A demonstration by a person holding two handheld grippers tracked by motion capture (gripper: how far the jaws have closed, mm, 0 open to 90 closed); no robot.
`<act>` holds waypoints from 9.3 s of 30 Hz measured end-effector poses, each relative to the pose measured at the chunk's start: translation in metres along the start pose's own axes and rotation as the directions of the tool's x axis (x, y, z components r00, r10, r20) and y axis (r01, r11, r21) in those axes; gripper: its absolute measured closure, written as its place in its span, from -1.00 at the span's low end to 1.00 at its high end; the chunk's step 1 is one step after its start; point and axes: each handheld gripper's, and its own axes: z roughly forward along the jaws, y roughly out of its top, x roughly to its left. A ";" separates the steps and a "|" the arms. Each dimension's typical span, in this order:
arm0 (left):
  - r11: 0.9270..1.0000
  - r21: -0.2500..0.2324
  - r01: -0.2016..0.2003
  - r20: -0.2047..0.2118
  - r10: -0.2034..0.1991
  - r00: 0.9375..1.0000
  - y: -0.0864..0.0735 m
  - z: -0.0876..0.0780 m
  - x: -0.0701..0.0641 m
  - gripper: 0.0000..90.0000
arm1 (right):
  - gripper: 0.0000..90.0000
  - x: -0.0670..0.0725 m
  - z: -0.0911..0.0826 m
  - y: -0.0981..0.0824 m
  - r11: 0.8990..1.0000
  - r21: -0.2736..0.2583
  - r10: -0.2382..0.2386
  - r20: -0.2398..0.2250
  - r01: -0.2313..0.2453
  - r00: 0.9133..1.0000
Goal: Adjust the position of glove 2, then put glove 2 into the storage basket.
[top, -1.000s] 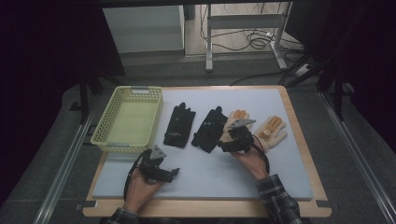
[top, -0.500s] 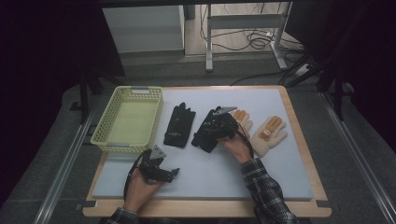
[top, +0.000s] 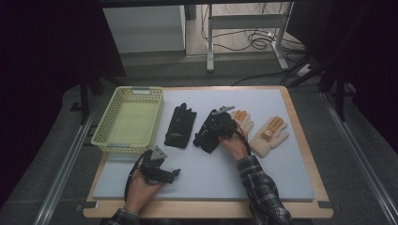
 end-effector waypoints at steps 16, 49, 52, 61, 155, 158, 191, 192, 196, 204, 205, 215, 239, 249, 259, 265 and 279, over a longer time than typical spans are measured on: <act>1.000 -0.002 0.003 0.000 -0.003 1.000 0.000 0.000 0.000 -0.91 | 0.72 0.026 -0.044 0.016 0.988 -0.091 -0.137 -0.105 0.128 0.985; 1.000 0.002 0.000 0.000 0.000 1.000 0.000 0.000 0.000 -0.91 | 0.23 0.061 -0.023 0.033 0.985 -0.073 -0.166 -0.233 0.153 0.958; 1.000 0.002 0.000 0.000 0.000 1.000 0.000 0.000 0.000 -0.91 | 0.29 0.063 -0.009 0.045 0.987 -0.075 -0.154 -0.232 0.140 0.960; 1.000 0.000 0.002 0.001 -0.002 1.000 0.000 0.000 0.000 -0.91 | 0.14 0.072 0.027 0.065 0.987 -0.050 -0.161 -0.189 0.154 0.969; 1.000 -0.003 0.004 -0.002 -0.004 1.000 0.000 0.000 0.000 -0.91 | 0.60 0.050 -0.113 -0.066 0.982 -0.120 -0.167 -0.165 0.148 0.972; 1.000 -0.003 0.003 -0.002 -0.003 1.000 0.000 0.000 0.000 -0.91 | 0.80 0.043 -0.117 -0.076 0.984 -0.115 -0.152 -0.168 0.134 0.974; 0.999 0.010 0.030 -0.019 -0.030 0.999 -0.016 -0.016 0.015 -0.93 | 0.96 0.053 -0.103 -0.120 0.980 -0.107 -0.192 -0.275 0.169 0.942; 1.000 0.011 0.029 -0.019 -0.029 0.999 -0.016 -0.016 0.015 -0.93 | 0.96 0.054 -0.103 -0.119 0.979 -0.109 -0.197 -0.276 0.173 0.941; 1.000 0.009 0.029 -0.020 -0.029 0.999 -0.016 -0.015 0.014 -0.93 | 0.94 0.059 -0.100 -0.116 0.976 -0.112 -0.212 -0.284 0.187 0.935; 0.999 -0.001 0.032 -0.021 -0.032 0.999 -0.017 -0.015 0.014 -0.93 | 0.93 0.071 -0.089 -0.106 0.976 -0.109 -0.211 -0.297 0.187 0.931; 0.999 -0.001 0.033 -0.021 -0.033 0.999 -0.017 -0.015 0.014 -0.93 | 0.93 0.073 -0.087 -0.104 0.977 -0.108 -0.210 -0.297 0.186 0.931; 0.999 -0.002 0.036 -0.021 -0.036 0.999 -0.017 -0.015 0.014 -0.93 | 0.93 0.086 -0.069 -0.086 0.977 -0.107 -0.207 -0.274 0.184 0.939; 0.999 -0.002 0.036 -0.021 -0.036 0.999 -0.017 -0.015 0.014 -0.92 | 0.76 0.097 -0.043 -0.058 0.975 -0.103 -0.219 -0.266 0.198 0.939; 0.999 -0.002 0.036 -0.021 -0.036 0.999 -0.017 -0.015 0.014 -0.92 | 0.20 0.074 -0.072 -0.066 0.974 -0.123 -0.213 -0.214 0.190 0.953; 0.999 -0.002 0.036 -0.020 -0.036 0.999 -0.017 -0.015 0.014 -0.92 | -0.40 0.042 -0.091 -0.088 0.983 -0.101 -0.169 -0.150 0.155 0.974; 0.999 -0.002 0.036 -0.020 -0.036 0.999 -0.017 -0.015 0.014 -0.92 | -0.55 0.028 -0.101 -0.102 0.987 -0.096 -0.144 -0.130 0.132 0.981; 0.999 0.000 0.035 -0.007 -0.035 0.999 -0.017 -0.015 0.015 -0.96 | -0.71 0.007 -0.106 -0.126 0.994 -0.049 -0.102 -0.098 0.097 0.990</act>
